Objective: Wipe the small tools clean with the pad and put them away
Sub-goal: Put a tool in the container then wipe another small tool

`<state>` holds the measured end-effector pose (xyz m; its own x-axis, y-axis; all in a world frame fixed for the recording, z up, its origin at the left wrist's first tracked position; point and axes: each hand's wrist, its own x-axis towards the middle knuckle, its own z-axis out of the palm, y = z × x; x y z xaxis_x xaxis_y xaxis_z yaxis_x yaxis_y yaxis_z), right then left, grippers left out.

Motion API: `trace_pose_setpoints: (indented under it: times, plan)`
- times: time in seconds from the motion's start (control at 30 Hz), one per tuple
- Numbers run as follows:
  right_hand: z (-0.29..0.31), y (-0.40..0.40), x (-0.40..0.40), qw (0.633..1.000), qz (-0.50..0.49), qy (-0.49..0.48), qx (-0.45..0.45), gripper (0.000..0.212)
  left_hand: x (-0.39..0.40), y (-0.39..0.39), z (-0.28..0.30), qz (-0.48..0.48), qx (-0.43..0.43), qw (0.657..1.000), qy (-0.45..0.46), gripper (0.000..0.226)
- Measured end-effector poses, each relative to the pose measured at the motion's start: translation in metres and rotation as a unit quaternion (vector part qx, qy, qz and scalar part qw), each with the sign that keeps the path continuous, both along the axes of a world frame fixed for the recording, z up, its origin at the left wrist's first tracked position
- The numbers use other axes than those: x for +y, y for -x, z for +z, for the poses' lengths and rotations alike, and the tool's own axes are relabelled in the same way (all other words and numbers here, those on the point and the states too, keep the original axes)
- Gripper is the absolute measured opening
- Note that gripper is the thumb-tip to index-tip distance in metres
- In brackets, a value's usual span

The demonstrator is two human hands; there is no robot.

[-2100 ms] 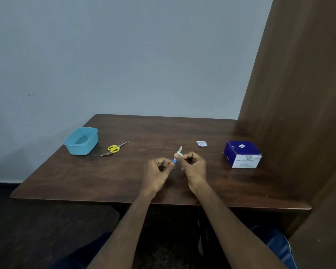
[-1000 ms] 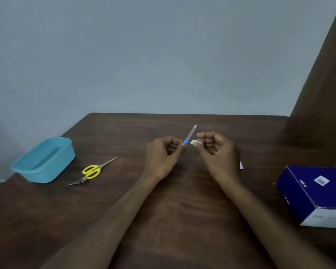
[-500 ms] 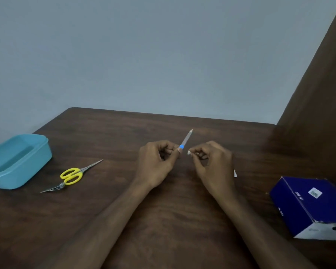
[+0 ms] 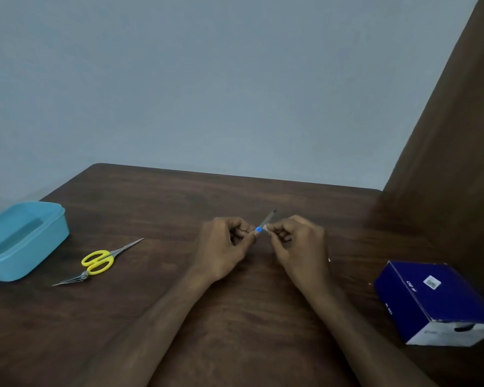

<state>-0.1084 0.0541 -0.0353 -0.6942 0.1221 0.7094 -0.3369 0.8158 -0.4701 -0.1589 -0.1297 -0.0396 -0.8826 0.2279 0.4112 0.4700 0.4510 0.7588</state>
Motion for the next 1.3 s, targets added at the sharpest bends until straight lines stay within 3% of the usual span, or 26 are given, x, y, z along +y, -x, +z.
trace_pose_setpoints:
  times: [0.17,0.33,0.5,0.7,0.87,1.0,1.17,1.3]
  plan:
    - [0.010,-0.008,-0.005,0.997,0.024,0.024,0.071,0.009,0.000,0.001,0.000,0.001,-0.007,1.000,-0.019,0.014]
    - [-0.002,0.004,-0.004,1.000,-0.004,-0.014,0.001,0.015,-0.001,0.000,0.002,-0.007,0.006,1.000,-0.023,0.011]
    - [0.010,-0.008,-0.002,0.997,-0.013,0.031,0.072,0.013,-0.001,-0.001,0.002,0.008,-0.002,1.000,-0.017,0.012]
    - [0.001,0.004,0.000,1.000,-0.015,0.014,0.002,0.018,0.001,-0.001,0.003,-0.008,0.003,1.000,-0.022,0.009]
    - [0.010,-0.007,-0.003,0.997,-0.003,0.041,0.072,0.016,0.001,-0.001,0.003,-0.008,0.000,1.000,-0.015,0.015]
    - [0.001,0.002,-0.001,1.000,-0.001,0.005,0.005,0.015,0.002,-0.001,0.003,-0.010,0.007,1.000,-0.021,0.010]
    - [0.012,-0.006,0.003,0.995,-0.049,0.052,0.077,0.015,0.001,-0.001,0.003,-0.008,-0.003,1.000,-0.018,0.008]
    - [0.005,0.000,0.000,0.999,-0.021,0.029,0.017,0.010,0.000,-0.004,0.003,-0.027,0.006,1.000,-0.001,0.010]
